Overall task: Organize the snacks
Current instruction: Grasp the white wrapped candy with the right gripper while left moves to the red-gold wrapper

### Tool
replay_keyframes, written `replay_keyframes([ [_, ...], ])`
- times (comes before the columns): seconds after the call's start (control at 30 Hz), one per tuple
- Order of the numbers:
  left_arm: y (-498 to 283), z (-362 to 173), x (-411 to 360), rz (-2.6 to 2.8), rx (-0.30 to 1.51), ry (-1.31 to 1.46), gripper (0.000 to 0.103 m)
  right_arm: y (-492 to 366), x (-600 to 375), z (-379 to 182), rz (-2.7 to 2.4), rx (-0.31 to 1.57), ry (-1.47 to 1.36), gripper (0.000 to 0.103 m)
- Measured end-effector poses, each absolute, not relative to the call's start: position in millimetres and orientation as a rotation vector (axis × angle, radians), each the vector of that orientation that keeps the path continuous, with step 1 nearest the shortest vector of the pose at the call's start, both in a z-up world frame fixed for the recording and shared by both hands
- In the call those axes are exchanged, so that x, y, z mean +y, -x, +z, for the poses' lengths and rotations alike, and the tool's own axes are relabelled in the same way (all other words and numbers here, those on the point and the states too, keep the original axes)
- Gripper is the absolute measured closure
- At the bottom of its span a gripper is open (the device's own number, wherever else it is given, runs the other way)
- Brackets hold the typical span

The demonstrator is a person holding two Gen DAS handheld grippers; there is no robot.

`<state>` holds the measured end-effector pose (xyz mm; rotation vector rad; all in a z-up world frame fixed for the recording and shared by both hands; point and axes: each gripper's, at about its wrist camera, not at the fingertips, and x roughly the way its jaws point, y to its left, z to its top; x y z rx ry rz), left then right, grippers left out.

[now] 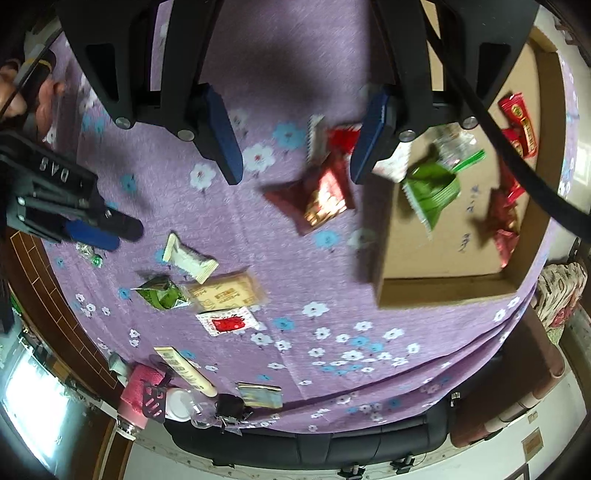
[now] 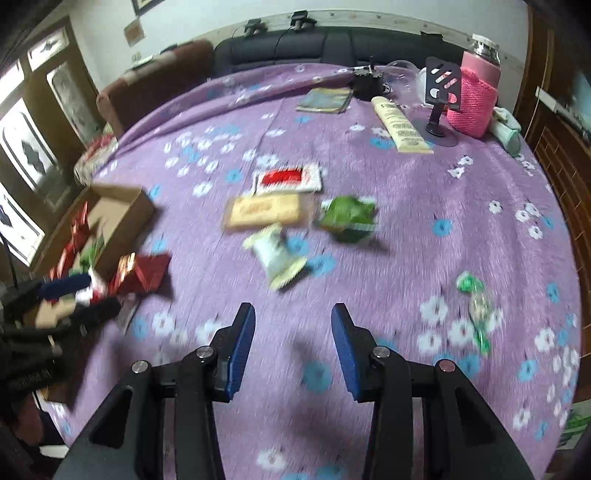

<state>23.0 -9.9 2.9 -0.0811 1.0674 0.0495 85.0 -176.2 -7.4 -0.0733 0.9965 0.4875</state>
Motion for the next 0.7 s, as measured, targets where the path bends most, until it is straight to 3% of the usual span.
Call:
replay_keyframes([
  [0.47,-34,7,-3,0.082,1.066,0.052,0.041,-123,-123,-34,0.647,0.985,0.265,0.061],
  [0.57,-38,8,3,0.072,1.073,0.061,0.041,-121,-122,-37,0.645,1.001,0.320,0.080],
  [0.7,-42,6,6,0.056,1.083,0.040,0.041,-119,-126,-38,0.640,1.006,0.335,0.083],
])
